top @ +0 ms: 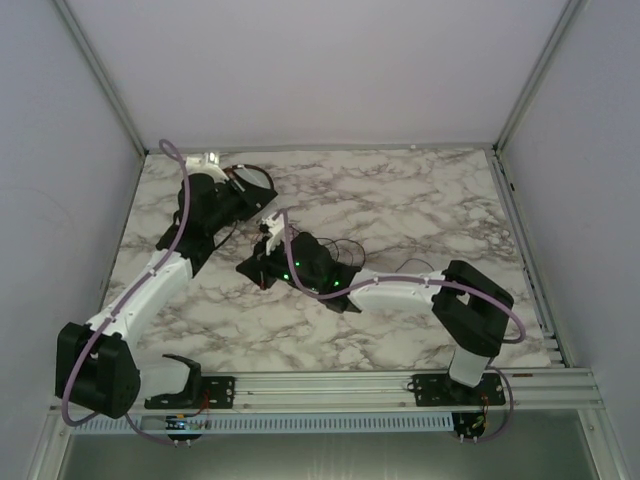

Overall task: Zip-tie the wires
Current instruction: Adjust the cable at the center of the board.

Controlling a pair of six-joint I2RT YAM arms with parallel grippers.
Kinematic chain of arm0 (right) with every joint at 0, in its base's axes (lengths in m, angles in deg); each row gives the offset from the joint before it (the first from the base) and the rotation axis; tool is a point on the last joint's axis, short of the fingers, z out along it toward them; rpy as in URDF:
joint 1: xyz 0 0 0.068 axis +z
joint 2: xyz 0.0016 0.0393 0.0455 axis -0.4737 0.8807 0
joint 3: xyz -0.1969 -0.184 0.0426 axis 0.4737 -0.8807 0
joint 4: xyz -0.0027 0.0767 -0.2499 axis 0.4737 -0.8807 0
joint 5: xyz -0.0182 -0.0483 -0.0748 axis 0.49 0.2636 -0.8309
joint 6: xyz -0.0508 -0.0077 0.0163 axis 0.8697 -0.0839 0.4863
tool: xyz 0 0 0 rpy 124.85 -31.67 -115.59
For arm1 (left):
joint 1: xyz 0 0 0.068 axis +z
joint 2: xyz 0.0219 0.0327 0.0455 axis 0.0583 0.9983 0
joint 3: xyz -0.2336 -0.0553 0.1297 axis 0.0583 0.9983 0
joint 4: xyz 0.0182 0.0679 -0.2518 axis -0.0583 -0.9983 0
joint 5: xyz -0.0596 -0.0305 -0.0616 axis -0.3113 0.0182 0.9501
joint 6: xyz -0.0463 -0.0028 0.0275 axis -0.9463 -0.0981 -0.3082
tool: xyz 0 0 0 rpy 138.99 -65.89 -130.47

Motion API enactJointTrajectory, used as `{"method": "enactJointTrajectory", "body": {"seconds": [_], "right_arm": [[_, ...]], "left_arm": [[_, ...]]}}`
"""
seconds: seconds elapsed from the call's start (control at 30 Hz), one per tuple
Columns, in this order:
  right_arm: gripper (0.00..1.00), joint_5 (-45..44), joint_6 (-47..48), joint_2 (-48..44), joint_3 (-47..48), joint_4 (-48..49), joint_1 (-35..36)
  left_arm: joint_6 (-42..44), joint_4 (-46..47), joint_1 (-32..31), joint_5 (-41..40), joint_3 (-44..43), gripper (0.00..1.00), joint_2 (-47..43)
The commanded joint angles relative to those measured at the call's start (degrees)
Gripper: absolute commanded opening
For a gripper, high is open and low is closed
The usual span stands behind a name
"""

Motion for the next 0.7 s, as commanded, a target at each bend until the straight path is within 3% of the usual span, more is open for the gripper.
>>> {"method": "enactJointTrajectory", "body": {"seconds": [0.0,0.43,0.67], "right_arm": [[0.00,8.64,5.51,1.98,4.67,-1.77,1.06],[0.00,21.24,14.18,5.86,10.74,-10.87,1.69],[0.00,23.93,16.34,7.33,12.77,-15.65,1.42]], "left_arm": [[1.08,1.34,-0.15,0.30,-3.14,0.00,1.52],[1.44,1.50,-0.06,-0.07,-4.40,0.00,3.01],[1.52,1.51,-0.11,-0.09,-4.77,0.00,3.16]]}}
